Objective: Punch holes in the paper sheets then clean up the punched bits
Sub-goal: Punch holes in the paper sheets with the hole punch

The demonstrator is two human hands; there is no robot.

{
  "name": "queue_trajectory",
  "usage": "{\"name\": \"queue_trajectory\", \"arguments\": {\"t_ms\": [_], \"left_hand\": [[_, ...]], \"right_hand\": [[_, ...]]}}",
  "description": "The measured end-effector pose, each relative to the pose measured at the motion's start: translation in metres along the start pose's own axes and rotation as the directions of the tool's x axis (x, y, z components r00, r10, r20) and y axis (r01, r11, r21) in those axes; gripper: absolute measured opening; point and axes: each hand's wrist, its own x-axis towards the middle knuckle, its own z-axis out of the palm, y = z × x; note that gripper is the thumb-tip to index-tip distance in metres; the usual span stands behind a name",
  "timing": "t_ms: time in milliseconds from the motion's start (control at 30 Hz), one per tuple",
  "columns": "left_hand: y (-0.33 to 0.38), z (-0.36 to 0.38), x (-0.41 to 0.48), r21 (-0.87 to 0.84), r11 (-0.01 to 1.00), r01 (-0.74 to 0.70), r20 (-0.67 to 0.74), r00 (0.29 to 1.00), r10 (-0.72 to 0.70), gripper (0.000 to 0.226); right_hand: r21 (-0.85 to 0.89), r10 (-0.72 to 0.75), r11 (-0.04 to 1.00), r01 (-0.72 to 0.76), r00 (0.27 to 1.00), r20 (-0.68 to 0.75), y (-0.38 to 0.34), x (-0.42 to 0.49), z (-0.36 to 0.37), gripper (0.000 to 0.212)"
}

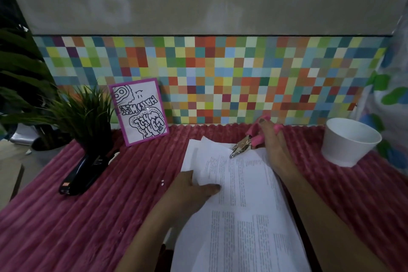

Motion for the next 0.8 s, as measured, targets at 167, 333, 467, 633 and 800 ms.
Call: {"name": "queue_trajectory", "arguments": {"t_ms": [167, 333, 467, 633, 800], "left_hand": [[0.029, -0.019, 0.036, 0.014, 0.997, -0.082, 0.082, 0.993, 0.081, 0.037], [0.032, -0.011, 0.065, -0.119, 0.993, -0.001, 0.088, 0.996, 0.011, 0.023], [0.018, 0.003, 0.074, -0.268, 0.961, -0.073, -0.035, 0.997, 0.066, 0.012], [0.016, 0.018, 0.075, -0.195, 0.947, -0.257, -0.12, 0.964, 0.237, 0.038], [0.013, 0.025, 0.074, -0.187, 0.894, -0.407, -0.156, 0.911, 0.382, 0.039]], "right_hand": [[0.0, 0.022, 1.0, -0.022, 0.999, -0.027, -0.006, -0.002, -0.001, 0.038], [-0.029, -0.026, 0.999, 0.025, 0.999, -0.039, -0.012, -0.005, 0.003, 0.036], [-0.083, -0.027, 0.996, 0.028, 1.0, 0.004, -0.009, -0.003, 0.002, 0.033], [-0.063, -0.01, 0.998, 0.02, 0.987, 0.158, -0.014, 0.004, -0.004, 0.017], [0.052, -0.006, 0.999, -0.008, 0.968, 0.252, -0.024, 0.007, 0.015, 0.028]]}}
